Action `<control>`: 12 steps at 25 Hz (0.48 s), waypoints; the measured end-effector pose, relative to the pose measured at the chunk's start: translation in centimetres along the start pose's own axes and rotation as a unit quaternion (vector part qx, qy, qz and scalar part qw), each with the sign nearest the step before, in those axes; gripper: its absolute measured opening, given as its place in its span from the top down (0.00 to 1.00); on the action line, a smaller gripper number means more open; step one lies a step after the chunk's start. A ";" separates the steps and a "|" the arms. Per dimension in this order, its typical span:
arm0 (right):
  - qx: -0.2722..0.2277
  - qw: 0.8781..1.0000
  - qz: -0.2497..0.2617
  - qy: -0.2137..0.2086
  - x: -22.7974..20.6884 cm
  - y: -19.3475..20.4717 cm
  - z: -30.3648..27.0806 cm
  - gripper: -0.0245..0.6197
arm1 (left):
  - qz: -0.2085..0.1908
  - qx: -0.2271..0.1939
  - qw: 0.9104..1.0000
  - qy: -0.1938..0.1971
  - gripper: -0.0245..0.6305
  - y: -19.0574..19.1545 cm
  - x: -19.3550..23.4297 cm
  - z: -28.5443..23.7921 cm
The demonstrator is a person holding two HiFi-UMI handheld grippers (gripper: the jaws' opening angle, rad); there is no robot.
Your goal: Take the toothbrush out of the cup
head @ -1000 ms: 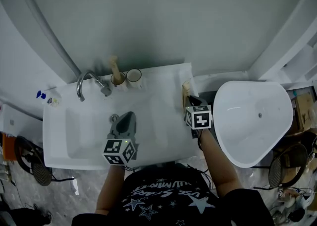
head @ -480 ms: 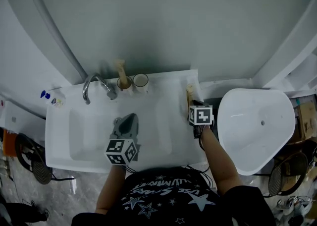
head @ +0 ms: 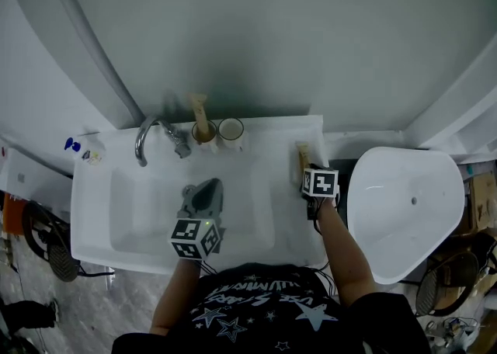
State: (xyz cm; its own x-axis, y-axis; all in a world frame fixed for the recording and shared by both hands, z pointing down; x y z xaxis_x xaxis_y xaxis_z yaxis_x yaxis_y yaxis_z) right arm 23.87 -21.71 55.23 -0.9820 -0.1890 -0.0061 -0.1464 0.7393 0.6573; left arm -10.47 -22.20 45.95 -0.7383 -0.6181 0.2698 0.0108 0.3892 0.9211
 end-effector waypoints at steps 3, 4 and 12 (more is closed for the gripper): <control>0.002 1.000 0.000 0.004 0.0 -0.1 -0.3 0.91 | 0.008 0.000 1.000 -0.002 0.92 0.1 0.4 -0.1; 0.001 1.000 0.001 0.004 0.1 -0.1 -0.4 0.91 | 0.011 0.000 1.000 -0.002 0.92 0.1 0.5 0.0; -0.018 1.000 0.004 -0.014 0.3 0.2 0.6 0.86 | 0.018 -0.005 1.000 -0.009 0.92 0.3 0.4 0.8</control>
State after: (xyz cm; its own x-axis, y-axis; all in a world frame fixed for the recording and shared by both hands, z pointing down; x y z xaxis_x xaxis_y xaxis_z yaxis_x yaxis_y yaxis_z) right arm 23.49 -21.23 54.92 -0.9861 -0.1647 -0.0222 -0.1351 0.7168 0.6841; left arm -11.28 -21.82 46.11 -0.7492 -0.5912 0.2987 0.0446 0.4049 0.9133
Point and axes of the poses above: the fingertips, and each gripper's own axes: z backward along the fingers, x to its left, y out of its underside, the point moved 8 cm from there along z, backward along the fingers, and after that the axes turned 2 degrees about z, right-handed, at the moved point
